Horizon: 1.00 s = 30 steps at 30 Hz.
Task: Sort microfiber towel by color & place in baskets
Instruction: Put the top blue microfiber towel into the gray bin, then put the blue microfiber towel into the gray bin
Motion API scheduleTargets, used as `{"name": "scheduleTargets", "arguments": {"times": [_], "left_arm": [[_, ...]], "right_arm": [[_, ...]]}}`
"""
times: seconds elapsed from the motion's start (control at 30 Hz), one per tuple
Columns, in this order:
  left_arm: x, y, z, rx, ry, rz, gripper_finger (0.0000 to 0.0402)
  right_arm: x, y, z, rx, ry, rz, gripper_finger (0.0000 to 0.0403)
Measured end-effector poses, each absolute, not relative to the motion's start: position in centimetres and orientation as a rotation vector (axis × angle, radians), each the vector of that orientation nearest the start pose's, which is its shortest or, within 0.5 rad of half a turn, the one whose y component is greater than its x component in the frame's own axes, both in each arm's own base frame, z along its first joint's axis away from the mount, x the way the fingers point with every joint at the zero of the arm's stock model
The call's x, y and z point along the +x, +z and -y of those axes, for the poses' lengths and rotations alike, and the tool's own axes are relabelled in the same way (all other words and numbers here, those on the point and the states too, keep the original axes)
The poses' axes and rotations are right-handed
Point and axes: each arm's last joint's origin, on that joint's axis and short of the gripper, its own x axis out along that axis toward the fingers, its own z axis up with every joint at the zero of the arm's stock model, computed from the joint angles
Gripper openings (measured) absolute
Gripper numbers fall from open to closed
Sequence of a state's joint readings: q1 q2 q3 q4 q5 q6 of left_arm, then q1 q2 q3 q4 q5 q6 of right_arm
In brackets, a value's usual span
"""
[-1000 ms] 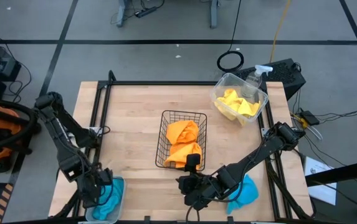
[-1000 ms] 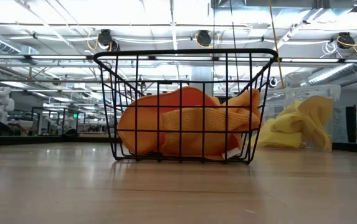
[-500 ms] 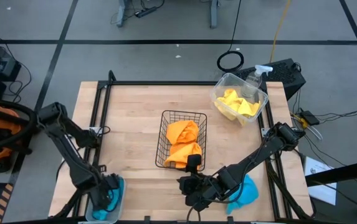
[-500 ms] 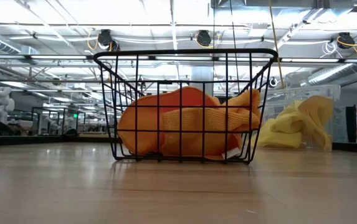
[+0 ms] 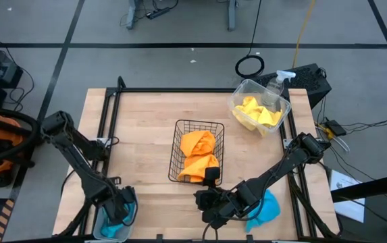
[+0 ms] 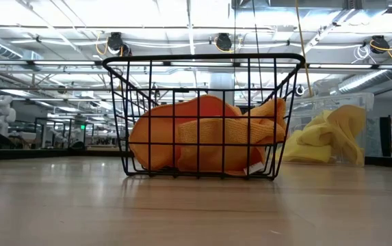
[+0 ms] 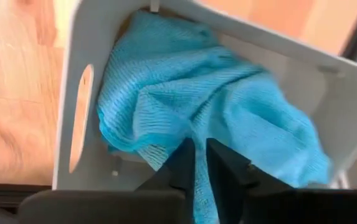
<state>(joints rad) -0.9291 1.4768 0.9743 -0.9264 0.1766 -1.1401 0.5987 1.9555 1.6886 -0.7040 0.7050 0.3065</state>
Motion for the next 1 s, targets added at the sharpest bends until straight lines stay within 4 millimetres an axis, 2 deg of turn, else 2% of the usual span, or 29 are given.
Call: {"name": "scheduleTargets", "arguments": {"times": [0.2,0.37,0.47,0.6,0.8,1.0], "left_arm": [[14.3,22.6,19.8,-0.381,-0.065,-1.593,0.0105],[13.8,24.1,19.0,-0.413,-0.118,-1.556,0.0139],[13.7,24.7,18.5,-0.407,-0.152,-1.522,0.0140],[14.2,25.1,17.7,-0.273,-0.162,-1.372,0.0139],[15.7,25.2,16.6,-0.092,-0.045,-1.154,0.0139],[16.5,25.5,16.3,-0.077,0.043,-1.014,0.0138]], "right_arm": [[35.2,26.5,-22.7,-0.318,-0.204,-0.767,0.0196],[33.2,25.9,-23.5,-0.302,-0.234,-0.862,0.0196],[31.5,25.4,-24.1,-0.256,-0.265,-0.938,0.0196],[29.0,25.2,-25.5,-0.167,-0.326,-0.983,0.0196],[25.4,25.1,-28.2,0.027,-0.402,-0.977,0.0196],[21.6,24.7,-30.3,0.253,-0.487,-1.091,0.0217]]}}
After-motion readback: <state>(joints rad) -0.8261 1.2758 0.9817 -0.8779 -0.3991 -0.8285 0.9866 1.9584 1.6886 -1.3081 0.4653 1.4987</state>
